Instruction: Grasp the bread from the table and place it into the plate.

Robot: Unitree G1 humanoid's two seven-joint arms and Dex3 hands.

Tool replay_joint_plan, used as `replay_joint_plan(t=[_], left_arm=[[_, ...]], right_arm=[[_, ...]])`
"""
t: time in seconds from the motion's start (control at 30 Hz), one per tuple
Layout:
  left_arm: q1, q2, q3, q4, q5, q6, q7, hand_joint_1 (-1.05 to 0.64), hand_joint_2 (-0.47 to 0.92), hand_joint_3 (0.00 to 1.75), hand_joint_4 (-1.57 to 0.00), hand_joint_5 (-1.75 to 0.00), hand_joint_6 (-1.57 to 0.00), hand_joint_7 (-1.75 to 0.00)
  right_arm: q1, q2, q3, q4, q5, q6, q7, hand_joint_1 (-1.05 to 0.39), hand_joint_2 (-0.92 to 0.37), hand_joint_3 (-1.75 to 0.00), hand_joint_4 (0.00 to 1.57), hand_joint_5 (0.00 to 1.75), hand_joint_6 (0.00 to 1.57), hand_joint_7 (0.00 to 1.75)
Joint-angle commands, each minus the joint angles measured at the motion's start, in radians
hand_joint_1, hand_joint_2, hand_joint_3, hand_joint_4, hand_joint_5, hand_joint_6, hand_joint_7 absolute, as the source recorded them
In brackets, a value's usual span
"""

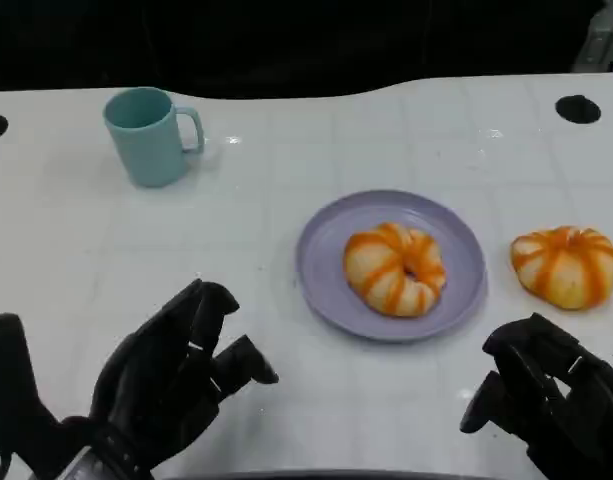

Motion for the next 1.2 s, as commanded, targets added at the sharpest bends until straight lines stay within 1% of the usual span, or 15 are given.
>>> replay_joint_plan(t=[0.03,0.27,0.53,0.67,0.93,1.2], left_arm=[[0.03,0.028,-0.022,-0.017,0.044,-0.031,-0.001,-0.55,0.92,0.48,-0.72,-1.75,-0.47,-1.75],[0.045,0.037,-0.04,0.007,0.075,-0.072,-0.02,-0.55,0.92,0.49,-0.71,-1.75,-0.46,-1.75],[0.046,0.035,-0.041,0.011,0.081,-0.079,-0.027,-0.55,0.92,0.48,-0.71,-1.75,-0.46,-1.75],[0.061,0.022,-0.046,0.004,0.106,-0.103,-0.009,-0.56,0.92,0.47,-0.75,-1.75,-0.5,-1.75],[0.058,0.021,-0.053,0.019,0.12,-0.118,-0.021,-0.56,0.92,0.46,-0.76,-1.75,-0.5,-1.75],[0.056,0.024,-0.061,0.031,0.132,-0.138,-0.029,-0.57,0.92,0.46,-0.78,-1.75,-0.51,-1.75]], right_arm=[[0.0,-0.014,-0.01,-0.011,0.005,-0.003,-0.001,-0.51,-0.92,-0.29,0.53,1.74,0.48,1.43],[0.0,-0.012,-0.005,-0.01,-0.002,-0.015,0.003,-0.52,-0.92,-0.29,0.53,1.74,0.48,1.45],[0.0,-0.012,-0.004,-0.01,-0.004,-0.016,0.004,-0.52,-0.92,-0.3,0.53,1.75,0.47,1.46],[-0.005,-0.009,-0.011,-0.004,0.002,-0.012,-0.001,-0.51,-0.92,-0.28,0.54,1.75,0.49,1.46],[-0.01,-0.009,-0.017,0.013,0.006,-0.021,0.01,-0.5,-0.92,-0.27,0.55,1.74,0.51,1.44],[-0.012,-0.009,-0.013,0.013,-0.006,-0.021,0.0,-0.51,-0.92,-0.27,0.56,1.75,0.51,1.45]])
